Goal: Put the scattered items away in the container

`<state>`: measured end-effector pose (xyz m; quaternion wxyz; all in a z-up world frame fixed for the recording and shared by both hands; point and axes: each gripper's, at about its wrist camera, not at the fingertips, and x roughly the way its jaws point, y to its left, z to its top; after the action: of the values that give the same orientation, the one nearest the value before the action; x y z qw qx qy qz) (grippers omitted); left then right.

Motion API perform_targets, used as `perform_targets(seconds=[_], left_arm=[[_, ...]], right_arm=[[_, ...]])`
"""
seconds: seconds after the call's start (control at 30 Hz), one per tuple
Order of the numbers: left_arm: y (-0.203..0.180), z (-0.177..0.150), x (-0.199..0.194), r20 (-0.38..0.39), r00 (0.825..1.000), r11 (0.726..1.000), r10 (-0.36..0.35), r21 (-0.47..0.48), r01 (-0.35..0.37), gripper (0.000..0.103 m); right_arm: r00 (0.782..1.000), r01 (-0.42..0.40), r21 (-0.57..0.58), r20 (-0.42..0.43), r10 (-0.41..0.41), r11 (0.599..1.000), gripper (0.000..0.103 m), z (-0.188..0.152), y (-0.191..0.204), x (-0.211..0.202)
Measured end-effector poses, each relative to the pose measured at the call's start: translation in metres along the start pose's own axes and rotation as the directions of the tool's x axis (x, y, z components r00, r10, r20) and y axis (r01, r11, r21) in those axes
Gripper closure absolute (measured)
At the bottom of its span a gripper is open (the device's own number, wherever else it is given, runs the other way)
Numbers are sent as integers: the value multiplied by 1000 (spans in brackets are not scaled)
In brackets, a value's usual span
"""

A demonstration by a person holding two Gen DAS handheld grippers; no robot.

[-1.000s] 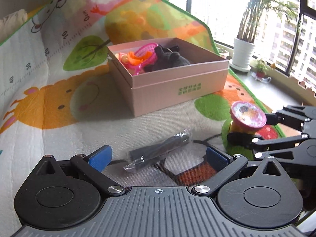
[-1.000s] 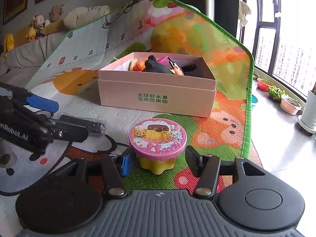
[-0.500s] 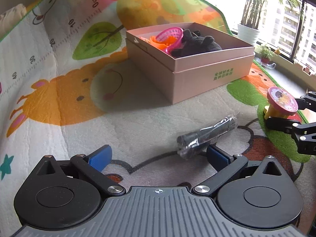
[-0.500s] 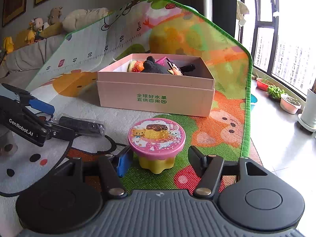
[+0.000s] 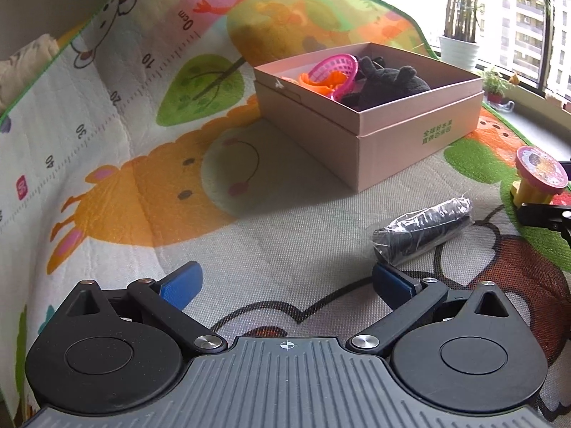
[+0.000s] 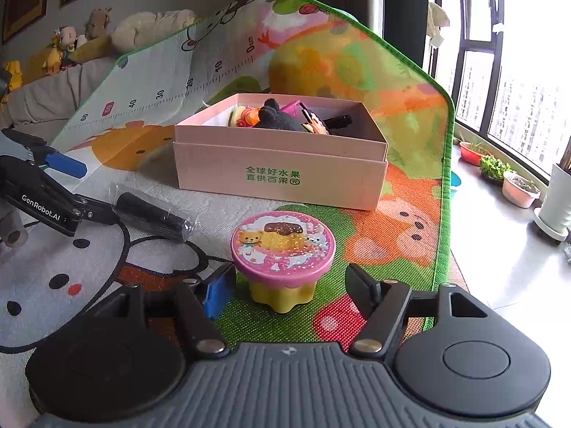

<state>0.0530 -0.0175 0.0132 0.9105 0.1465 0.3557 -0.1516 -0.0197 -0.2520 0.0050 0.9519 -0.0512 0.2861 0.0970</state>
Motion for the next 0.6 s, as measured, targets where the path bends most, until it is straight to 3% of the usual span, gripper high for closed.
perform_targets(seconds=[0.2,0.37,0.47,0.6], left_arm=[[4,0,1,-5,999,998,-39,-46,39,0],[2,-5,-9,19,994,992,-104,-76,105,0],[3,-7,-17,52,990,987,-128,-87,133,0],[10,-12,-27,89,985,981,-147,-116,156,0]], right_arm=[[1000,14,26,-11,-14,1000,26,4,-1,-10],[997,59,2,54,-59,998,23,20,9,-34],[996,19,24,86,-21,1000,23,38,16,-46],[997,-71,54,45,68,996,24,56,34,-32]])
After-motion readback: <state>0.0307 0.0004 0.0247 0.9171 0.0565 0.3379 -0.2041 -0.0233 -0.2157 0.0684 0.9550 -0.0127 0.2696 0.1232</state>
